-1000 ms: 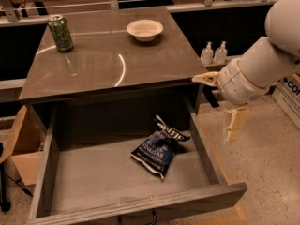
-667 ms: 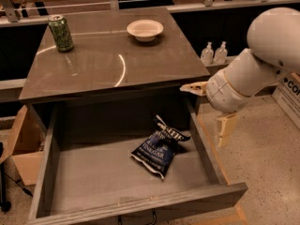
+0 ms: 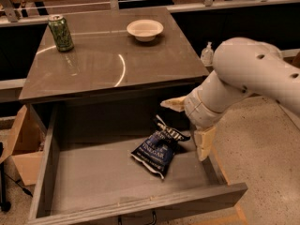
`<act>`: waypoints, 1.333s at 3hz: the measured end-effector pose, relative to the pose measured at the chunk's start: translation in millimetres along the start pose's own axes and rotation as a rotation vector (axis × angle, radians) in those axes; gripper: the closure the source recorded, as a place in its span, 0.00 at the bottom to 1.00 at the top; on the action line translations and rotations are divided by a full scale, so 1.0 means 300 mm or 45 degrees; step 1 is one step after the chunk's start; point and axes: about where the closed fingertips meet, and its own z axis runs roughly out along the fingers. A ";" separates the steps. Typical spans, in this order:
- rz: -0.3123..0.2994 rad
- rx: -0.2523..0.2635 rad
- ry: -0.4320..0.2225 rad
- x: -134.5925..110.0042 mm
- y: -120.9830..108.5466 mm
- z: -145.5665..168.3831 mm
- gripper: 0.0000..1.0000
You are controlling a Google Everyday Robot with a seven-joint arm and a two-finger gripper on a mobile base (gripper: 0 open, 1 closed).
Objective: Pick blue chip bag from top drawer and place on counter
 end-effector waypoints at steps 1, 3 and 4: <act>-0.005 0.003 0.006 -0.001 0.000 0.008 0.00; -0.015 0.007 0.015 0.010 -0.006 0.021 0.00; -0.096 0.024 0.060 0.070 -0.058 0.137 0.00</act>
Offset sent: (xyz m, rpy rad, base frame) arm 0.0048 0.0001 -0.0175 -0.0319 -0.0558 -0.0336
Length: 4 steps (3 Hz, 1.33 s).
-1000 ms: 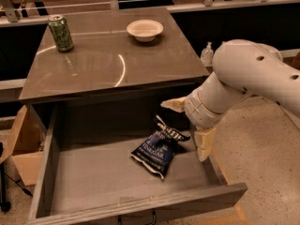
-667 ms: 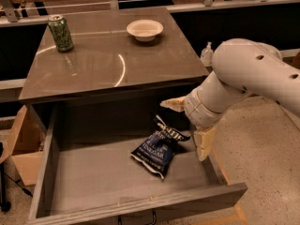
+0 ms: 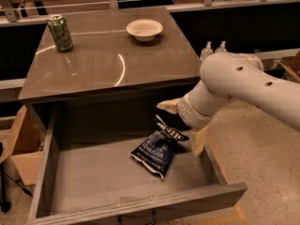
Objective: Pick blue chip bag from top drawer and place on counter
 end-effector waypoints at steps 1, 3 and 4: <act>-0.045 0.001 -0.008 0.015 -0.047 0.079 0.00; -0.112 -0.026 -0.056 0.010 -0.100 0.238 0.00; -0.126 -0.055 -0.107 0.000 -0.099 0.315 0.17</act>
Offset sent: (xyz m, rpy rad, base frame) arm 0.0452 0.0492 -0.0591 0.0162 0.0032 0.1230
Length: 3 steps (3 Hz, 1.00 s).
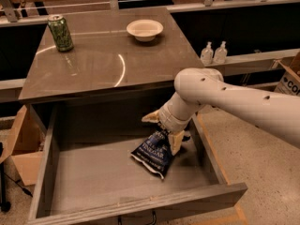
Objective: Pick blue chip bag from top drawer and place on counter
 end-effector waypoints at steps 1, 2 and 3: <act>-0.016 -0.020 -0.053 -0.007 -0.003 0.050 0.41; -0.017 -0.023 -0.082 -0.004 -0.005 0.067 0.64; 0.068 0.035 -0.051 0.028 0.017 -0.002 0.86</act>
Offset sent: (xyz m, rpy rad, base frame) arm 0.0083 0.0050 -0.0153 0.0560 0.0561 0.0283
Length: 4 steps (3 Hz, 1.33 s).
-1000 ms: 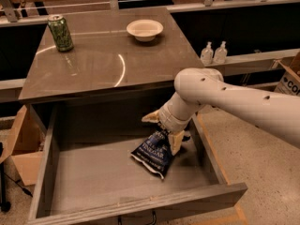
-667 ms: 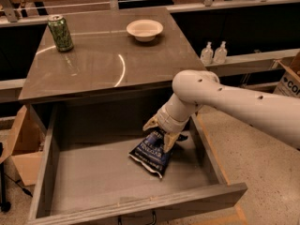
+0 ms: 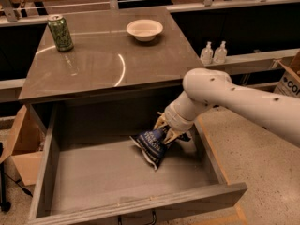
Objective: Pick blue chip bag from top drawer and place on counter
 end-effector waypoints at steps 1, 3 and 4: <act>0.125 0.119 0.057 0.017 0.048 -0.165 1.00; 0.368 0.335 0.111 -0.008 0.159 -0.493 1.00; 0.421 0.508 0.053 -0.009 0.144 -0.639 1.00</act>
Offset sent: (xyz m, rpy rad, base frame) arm -0.0602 -0.1119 0.1268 0.1206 -0.1084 -0.4337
